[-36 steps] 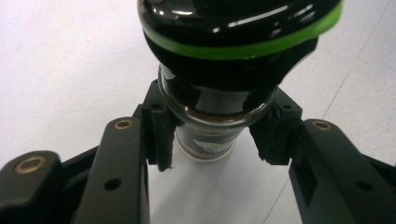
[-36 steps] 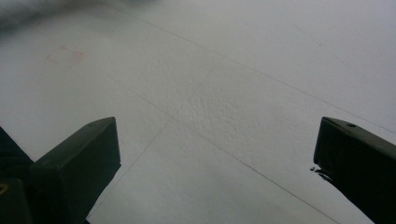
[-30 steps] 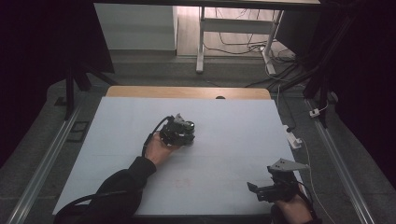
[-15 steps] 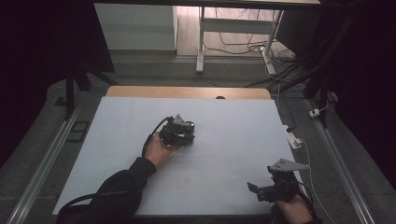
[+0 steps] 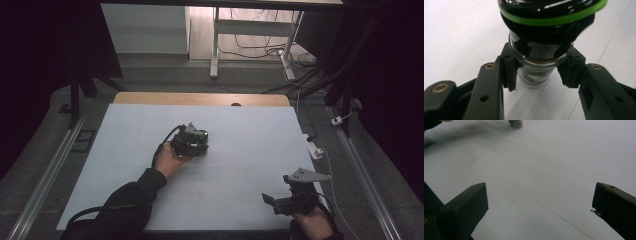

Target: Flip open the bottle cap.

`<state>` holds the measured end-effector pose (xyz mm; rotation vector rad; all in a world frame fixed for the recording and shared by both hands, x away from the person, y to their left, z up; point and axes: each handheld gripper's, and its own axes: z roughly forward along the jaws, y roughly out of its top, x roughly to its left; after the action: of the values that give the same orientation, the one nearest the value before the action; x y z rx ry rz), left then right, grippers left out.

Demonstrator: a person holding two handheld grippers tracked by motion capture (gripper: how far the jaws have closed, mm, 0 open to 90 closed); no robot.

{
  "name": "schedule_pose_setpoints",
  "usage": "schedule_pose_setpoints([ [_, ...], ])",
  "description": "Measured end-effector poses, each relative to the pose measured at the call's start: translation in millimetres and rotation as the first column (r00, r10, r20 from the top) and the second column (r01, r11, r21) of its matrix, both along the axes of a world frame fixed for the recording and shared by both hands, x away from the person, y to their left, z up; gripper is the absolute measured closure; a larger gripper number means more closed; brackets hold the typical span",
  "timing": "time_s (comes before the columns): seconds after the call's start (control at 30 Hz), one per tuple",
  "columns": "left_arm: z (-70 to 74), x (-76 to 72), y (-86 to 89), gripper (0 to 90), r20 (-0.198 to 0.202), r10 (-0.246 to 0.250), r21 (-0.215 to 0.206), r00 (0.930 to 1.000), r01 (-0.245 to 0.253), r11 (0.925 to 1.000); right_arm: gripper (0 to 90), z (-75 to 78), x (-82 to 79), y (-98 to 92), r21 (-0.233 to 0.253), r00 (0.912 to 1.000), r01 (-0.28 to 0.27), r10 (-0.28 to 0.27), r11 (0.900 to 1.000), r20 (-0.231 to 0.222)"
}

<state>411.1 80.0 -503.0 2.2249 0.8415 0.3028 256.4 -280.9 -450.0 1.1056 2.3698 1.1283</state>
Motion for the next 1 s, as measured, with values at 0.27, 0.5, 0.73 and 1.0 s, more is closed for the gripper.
schedule_pose_setpoints([
  [0.27,-0.1,0.4,0.5,54.0,0.001,-0.007,0.000,1.0000,0.007,1.0000,0.0,7.4,1.6,12.7,0.015,0.9987,-0.050,0.050,0.999,0.013],
  [0.5,-0.5,-0.2,0.3,54.0,0.008,-0.010,0.002,0.9999,0.010,0.9999,0.0,12.3,5.6,25.6,0.013,0.9933,-0.108,0.108,0.994,0.042],
  [0.73,-1.0,-0.6,0.5,54.1,0.013,-0.011,0.001,0.9999,0.011,0.9999,0.0,13.3,13.9,32.4,0.039,0.9900,-0.135,0.133,0.990,0.047],
  [1.0,-1.3,-0.5,0.8,54.0,0.014,-0.013,0.000,0.9998,0.013,0.9999,0.0,16.5,25.3,42.9,0.066,0.9868,-0.159,0.156,0.985,0.042],
])
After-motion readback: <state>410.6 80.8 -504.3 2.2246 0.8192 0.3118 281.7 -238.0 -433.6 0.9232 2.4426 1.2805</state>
